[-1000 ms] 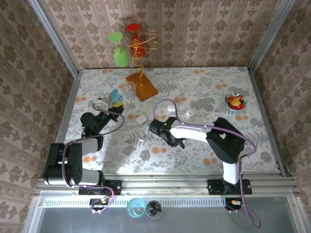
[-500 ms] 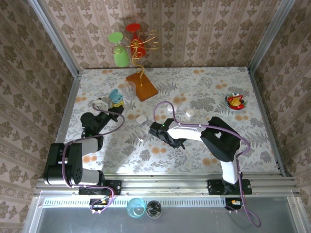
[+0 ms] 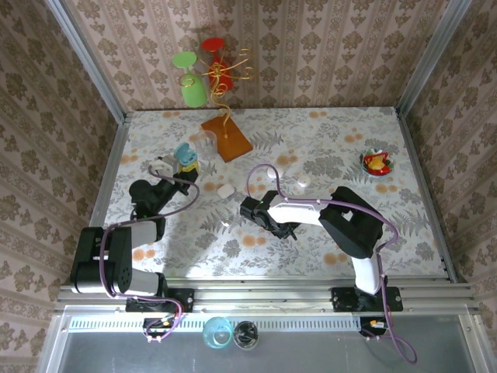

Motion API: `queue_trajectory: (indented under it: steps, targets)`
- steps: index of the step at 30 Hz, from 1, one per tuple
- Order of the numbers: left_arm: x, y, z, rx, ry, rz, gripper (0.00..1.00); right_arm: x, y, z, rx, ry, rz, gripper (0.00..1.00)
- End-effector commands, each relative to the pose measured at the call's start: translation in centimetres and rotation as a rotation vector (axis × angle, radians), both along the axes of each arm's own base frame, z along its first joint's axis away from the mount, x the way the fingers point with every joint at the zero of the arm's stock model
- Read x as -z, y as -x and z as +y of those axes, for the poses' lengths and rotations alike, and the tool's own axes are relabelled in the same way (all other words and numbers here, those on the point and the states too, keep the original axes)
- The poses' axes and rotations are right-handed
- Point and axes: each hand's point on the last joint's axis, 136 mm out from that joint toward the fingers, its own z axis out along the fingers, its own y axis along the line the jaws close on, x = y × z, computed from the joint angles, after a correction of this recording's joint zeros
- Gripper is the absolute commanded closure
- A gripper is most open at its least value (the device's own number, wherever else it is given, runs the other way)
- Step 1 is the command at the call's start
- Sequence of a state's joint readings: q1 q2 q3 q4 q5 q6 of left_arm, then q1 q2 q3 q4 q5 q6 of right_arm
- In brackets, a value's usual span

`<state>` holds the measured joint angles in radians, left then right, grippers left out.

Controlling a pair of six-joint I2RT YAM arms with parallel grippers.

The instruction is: Insert wireless bluetooth earbuds into charging case

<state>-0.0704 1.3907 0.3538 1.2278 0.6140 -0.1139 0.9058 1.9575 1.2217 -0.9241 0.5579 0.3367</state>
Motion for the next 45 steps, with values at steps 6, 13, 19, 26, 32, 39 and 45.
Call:
queue_trajectory:
  steps: [6,13,19,26,32,39,45]
  targets:
    - [-0.7,0.4,0.1,0.014,0.016,-0.028,0.66,0.6,0.5,-1.5,0.014,0.058,0.034,0.79]
    - [-0.3,1.4,-1.4,0.102,-0.025,-0.045,0.66,-1.7,-0.1,-0.4,0.019,-0.093,-0.022,0.80]
    - [0.1,2.3,-3.6,0.211,-0.047,-0.050,0.66,-6.3,-0.6,1.9,0.021,-0.426,-0.082,0.80]
    - [0.6,3.7,-7.2,0.350,-0.072,-0.058,0.66,-13.1,-0.4,4.7,-0.003,-0.925,-0.118,0.79]
    - [0.9,6.0,-11.3,0.522,-0.094,-0.083,0.66,-18.9,0.7,7.2,-0.112,-1.317,-0.074,0.79]
    - [1.1,8.3,-15.3,0.649,-0.137,-0.161,0.66,-23.5,1.2,8.4,-0.219,-1.514,-0.031,0.79]
    - [1.2,10.1,-17.5,0.762,-0.149,-0.184,0.66,-23.5,0.0,9.0,-0.261,-1.488,-0.008,0.79]
